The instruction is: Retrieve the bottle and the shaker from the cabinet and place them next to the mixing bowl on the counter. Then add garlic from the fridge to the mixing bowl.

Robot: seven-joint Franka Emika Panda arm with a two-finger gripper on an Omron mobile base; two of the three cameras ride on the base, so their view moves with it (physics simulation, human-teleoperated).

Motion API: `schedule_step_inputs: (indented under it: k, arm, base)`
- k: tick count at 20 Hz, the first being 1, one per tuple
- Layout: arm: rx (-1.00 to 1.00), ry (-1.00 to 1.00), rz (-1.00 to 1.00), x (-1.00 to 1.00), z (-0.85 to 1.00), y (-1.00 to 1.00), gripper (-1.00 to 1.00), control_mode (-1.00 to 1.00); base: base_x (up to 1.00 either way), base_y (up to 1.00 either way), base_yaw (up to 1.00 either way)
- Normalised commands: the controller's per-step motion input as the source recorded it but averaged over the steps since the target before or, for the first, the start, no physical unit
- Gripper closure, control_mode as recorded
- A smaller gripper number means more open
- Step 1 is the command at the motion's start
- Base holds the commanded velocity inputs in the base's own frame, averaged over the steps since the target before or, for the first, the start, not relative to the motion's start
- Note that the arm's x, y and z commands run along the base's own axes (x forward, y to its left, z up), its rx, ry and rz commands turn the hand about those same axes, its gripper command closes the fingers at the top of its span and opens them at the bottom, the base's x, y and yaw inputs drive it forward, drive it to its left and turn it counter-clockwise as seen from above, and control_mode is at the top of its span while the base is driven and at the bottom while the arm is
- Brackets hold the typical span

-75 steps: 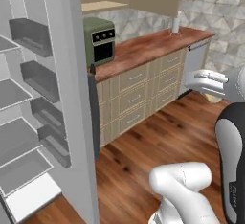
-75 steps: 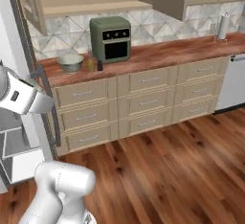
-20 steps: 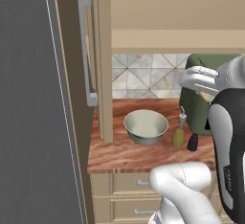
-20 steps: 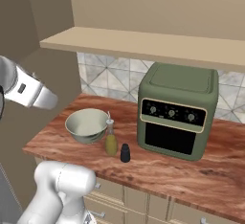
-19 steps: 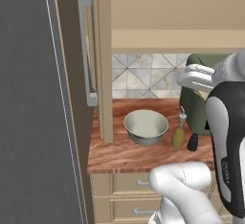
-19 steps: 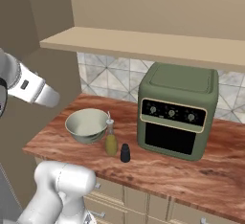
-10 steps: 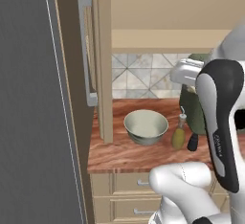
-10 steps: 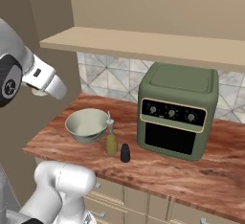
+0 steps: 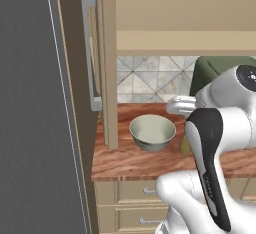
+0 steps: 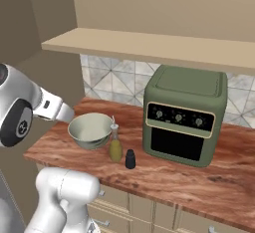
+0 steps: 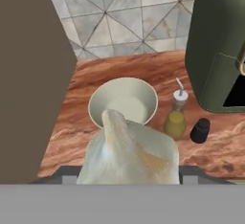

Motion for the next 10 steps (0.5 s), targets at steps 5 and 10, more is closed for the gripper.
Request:
schedule_step_inputs:
  k: [5, 10]
  arm:
    - [-0.12, 0.26, 0.00, 0.32, -0.01, 0.04, 1.00, -1.00]
    - [-0.01, 0.13, 0.00, 0.48, -0.14, 0.00, 1.00, -1.00]
  base:
    - [0.00, 0.00, 0.00]
    - [0.00, 0.00, 0.00]
